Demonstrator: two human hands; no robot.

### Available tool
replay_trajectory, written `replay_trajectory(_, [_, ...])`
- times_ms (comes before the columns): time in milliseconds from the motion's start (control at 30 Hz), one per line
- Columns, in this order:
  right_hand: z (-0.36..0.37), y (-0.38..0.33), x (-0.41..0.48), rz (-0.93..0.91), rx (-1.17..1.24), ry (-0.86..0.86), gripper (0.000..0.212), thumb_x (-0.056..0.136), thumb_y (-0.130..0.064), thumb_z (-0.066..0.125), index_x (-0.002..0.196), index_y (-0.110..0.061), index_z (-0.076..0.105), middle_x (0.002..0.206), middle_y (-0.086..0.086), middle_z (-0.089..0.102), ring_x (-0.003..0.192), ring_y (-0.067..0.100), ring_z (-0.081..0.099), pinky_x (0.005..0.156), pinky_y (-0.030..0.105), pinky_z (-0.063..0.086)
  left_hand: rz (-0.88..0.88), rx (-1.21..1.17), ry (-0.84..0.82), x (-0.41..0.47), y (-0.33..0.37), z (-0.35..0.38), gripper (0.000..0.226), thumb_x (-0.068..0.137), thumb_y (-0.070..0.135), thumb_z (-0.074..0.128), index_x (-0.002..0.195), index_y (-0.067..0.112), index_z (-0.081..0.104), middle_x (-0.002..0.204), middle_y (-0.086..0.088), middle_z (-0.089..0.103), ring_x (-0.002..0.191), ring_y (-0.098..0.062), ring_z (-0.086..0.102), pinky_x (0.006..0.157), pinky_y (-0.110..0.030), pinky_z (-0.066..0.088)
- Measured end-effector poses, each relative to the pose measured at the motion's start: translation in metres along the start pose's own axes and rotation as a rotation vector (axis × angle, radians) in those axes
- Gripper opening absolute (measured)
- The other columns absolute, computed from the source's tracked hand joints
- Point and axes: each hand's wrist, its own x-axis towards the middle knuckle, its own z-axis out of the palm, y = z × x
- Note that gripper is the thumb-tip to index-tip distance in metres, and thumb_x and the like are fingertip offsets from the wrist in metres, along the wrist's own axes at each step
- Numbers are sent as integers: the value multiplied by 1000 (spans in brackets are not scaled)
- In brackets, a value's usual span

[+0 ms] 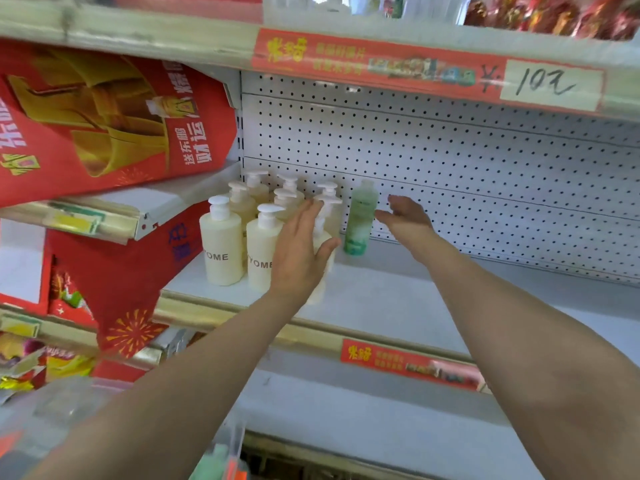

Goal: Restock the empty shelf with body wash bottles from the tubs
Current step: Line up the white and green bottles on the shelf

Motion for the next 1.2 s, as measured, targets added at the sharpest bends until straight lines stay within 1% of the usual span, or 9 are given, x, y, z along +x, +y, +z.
replay_trajectory(133, [3, -49, -49, -193, -178, 59, 60, 93, -33, 65, 148, -21, 44, 150, 2, 47, 136, 19, 45, 103, 23, 37, 37, 99, 23, 12, 0, -56, 57, 88, 25, 70, 139, 15, 48, 153, -6, 39, 141, -23, 31, 115, -39, 28])
replay_trajectory(233, [26, -86, -89, -298, -304, 67, 65, 91, -36, 66, 149, -19, 41, 150, 4, 47, 139, 25, 41, 109, 32, 37, 67, 273, 42, 15, -10, -112, 47, 86, 29, 70, 128, 15, 53, 142, -5, 46, 130, -28, 41, 107, -42, 36])
replay_trajectory(433, [87, -139, -165, -352, -375, 42, 64, 93, -45, 61, 149, -21, 41, 151, 4, 46, 137, 26, 43, 105, 34, 39, -63, 476, 27, -19, -45, -201, 56, 94, 41, 56, 140, 12, 44, 152, -13, 37, 137, -35, 33, 110, -47, 31])
replay_trajectory(567, [129, -149, -208, -292, -378, -19, 66, 94, -53, 54, 150, -24, 38, 152, 5, 43, 134, 28, 47, 103, 40, 44, -115, 535, -21, -54, -71, -238, 55, 94, 44, 51, 136, 9, 49, 146, -16, 43, 132, -38, 39, 106, -48, 35])
replay_trajectory(733, [174, -140, -255, -215, -386, -114, 65, 96, -49, 53, 151, -18, 38, 150, 7, 46, 138, 28, 40, 108, 40, 39, -246, 547, -169, -102, -111, -261, 56, 96, 45, 45, 136, 5, 48, 143, -19, 43, 130, -40, 38, 108, -48, 33])
replay_trajectory(867, [215, -111, -283, -103, -364, -204, 63, 94, -48, 55, 147, -17, 43, 149, 5, 48, 137, 25, 43, 109, 36, 38, -392, 521, -303, -156, -151, -265, 59, 97, 47, 46, 133, 1, 47, 137, -22, 49, 126, -42, 43, 105, -48, 34])
replay_trajectory(967, [248, -80, -303, -15, -364, -301, 61, 93, -48, 58, 144, -16, 47, 147, 5, 52, 134, 26, 48, 107, 35, 39, -506, 499, -437, -200, -177, -262, 61, 100, 44, 43, 141, -1, 38, 141, -26, 44, 130, -42, 42, 105, -46, 33])
replay_trajectory(1067, [280, -47, -319, 68, -380, -438, 61, 95, -47, 57, 146, -16, 47, 150, 4, 49, 136, 24, 46, 108, 32, 37, -654, 451, -555, -237, -201, -257, 63, 101, 44, 42, 145, 0, 32, 144, -24, 42, 132, -40, 40, 105, -45, 34])
replay_trajectory(1200, [316, -4, -335, 242, -359, -595, 61, 97, -47, 55, 145, -10, 46, 150, 7, 46, 136, 25, 45, 105, 29, 36, -765, 377, -652, -282, -241, -242, 59, 98, 47, 47, 132, -1, 44, 133, -24, 51, 123, -38, 49, 101, -41, 39])
